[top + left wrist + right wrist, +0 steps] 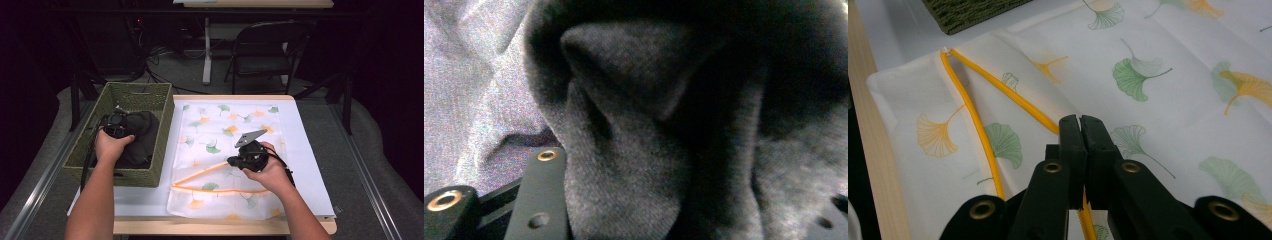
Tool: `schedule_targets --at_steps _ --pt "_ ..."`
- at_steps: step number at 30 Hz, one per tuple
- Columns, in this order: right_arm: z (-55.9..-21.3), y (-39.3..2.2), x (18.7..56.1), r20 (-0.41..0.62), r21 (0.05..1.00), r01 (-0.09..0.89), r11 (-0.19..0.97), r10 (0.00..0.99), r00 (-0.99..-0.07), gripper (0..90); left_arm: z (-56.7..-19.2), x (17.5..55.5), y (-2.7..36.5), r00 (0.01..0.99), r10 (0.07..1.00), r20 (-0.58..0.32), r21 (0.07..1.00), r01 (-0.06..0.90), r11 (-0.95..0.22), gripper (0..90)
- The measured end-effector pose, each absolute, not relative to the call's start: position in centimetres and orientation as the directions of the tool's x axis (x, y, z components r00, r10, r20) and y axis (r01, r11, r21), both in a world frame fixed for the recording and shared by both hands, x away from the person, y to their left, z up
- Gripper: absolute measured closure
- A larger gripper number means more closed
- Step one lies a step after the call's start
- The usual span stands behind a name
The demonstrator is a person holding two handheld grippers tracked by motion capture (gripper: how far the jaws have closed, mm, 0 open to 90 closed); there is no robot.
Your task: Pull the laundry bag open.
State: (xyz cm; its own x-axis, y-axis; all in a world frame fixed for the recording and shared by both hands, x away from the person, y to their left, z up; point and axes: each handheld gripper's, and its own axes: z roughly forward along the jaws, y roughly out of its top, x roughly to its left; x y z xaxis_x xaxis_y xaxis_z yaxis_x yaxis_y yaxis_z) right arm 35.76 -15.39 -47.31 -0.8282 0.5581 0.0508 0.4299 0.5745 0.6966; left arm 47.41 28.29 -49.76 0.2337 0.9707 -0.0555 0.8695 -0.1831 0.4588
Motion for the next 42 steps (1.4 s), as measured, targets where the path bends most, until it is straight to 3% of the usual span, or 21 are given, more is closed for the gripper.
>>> schedule_targets --at_steps 17,30,42 --pt "-47.2 -15.5 35.8 0.053 0.699 0.430 0.571 0.558 -0.828 88.4 -48.0 46.4 28.8 0.259 0.965 -0.053 0.510 0.837 -0.197 52.7" --pt "-47.2 -15.5 35.8 0.054 0.698 0.432 0.571 0.560 -0.827 88.4 -43.1 45.7 29.0 0.284 0.958 -0.030 0.590 0.779 -0.212 53.5" --pt "-47.2 -15.5 35.7 0.050 0.702 0.426 0.571 0.558 -0.828 88.5 -38.9 45.5 28.6 0.297 0.955 -0.001 0.600 0.764 -0.237 53.4"
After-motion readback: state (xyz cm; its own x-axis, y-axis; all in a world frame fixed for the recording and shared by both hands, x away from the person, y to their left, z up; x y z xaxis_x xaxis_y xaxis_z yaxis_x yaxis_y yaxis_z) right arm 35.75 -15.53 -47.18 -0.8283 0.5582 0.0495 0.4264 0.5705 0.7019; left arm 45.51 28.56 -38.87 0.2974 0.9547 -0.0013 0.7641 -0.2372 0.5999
